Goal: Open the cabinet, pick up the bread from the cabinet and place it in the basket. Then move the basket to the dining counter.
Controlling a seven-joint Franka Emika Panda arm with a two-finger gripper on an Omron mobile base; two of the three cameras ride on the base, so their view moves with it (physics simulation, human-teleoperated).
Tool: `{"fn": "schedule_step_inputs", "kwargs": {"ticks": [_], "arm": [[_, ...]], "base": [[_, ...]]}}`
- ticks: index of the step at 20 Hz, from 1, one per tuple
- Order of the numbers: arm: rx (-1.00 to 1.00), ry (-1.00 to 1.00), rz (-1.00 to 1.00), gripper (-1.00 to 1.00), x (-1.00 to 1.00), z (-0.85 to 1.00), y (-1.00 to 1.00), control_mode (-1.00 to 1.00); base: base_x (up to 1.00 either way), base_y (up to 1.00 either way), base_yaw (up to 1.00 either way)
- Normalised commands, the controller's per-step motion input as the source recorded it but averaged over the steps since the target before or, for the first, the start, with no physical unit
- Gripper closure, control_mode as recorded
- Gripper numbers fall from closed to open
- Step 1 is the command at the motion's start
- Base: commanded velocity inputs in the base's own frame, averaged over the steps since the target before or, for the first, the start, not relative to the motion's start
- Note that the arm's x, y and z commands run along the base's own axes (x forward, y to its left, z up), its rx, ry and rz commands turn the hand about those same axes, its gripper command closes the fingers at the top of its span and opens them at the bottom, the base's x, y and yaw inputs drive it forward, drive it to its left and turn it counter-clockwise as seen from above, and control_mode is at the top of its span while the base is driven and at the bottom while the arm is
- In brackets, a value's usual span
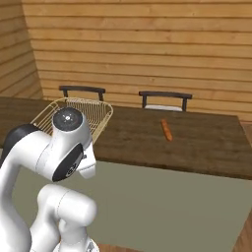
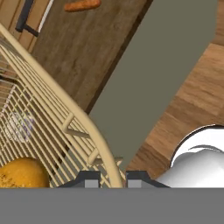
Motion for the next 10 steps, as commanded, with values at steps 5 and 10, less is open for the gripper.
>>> {"fn": "schedule_step_inputs", "kwargs": {"ticks": [5,10], "arm": [[0.00,0.00,0.00,1.00,0.00,0.00,0.00,1.00],[0.00,0.00,0.00,1.00,0.00,0.00,0.00,1.00]], "base": [[0.03,-0.83,0.00],[0.29,-0.49,0.02]]}}
